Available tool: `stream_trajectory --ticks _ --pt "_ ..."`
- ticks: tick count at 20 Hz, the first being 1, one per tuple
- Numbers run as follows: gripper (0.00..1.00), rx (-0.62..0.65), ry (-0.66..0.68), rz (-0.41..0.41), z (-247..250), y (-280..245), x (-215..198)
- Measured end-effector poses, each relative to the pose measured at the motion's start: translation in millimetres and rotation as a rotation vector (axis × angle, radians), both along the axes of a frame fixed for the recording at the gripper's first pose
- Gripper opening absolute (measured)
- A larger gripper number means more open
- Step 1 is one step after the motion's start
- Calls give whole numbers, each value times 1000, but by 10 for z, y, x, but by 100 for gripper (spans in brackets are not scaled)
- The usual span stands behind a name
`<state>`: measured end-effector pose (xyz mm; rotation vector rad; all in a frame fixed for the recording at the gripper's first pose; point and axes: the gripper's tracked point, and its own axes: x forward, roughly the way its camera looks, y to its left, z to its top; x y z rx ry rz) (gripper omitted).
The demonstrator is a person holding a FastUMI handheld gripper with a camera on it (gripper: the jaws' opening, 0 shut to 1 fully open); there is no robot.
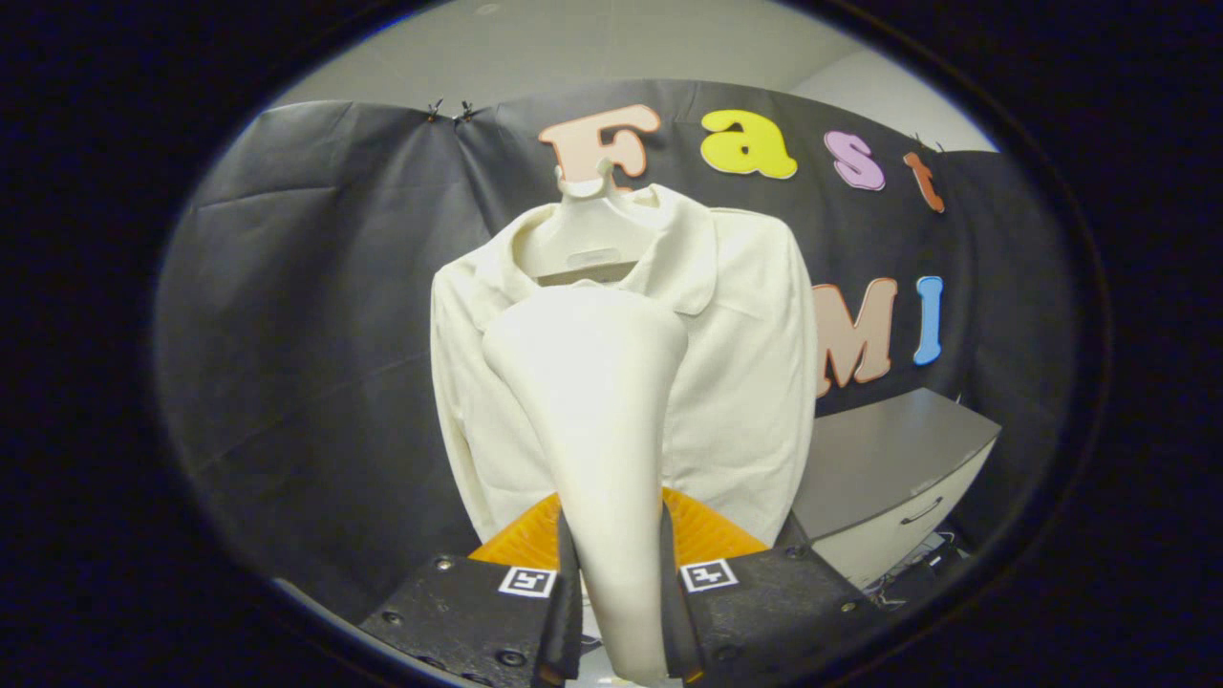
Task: Iron the clothes twice with a garment steamer, once on the left side and once on the right side.
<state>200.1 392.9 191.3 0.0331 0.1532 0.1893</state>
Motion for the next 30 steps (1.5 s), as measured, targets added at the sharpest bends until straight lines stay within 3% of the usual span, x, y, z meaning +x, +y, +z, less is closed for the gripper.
stream_trajectory --ticks 10,20,30 --pt "34 -110 91 12 -833 610 530" --pt "34 -125 145 -82 -1749 585 589" --pt "34 -197 323 -114 -2954 474 452"
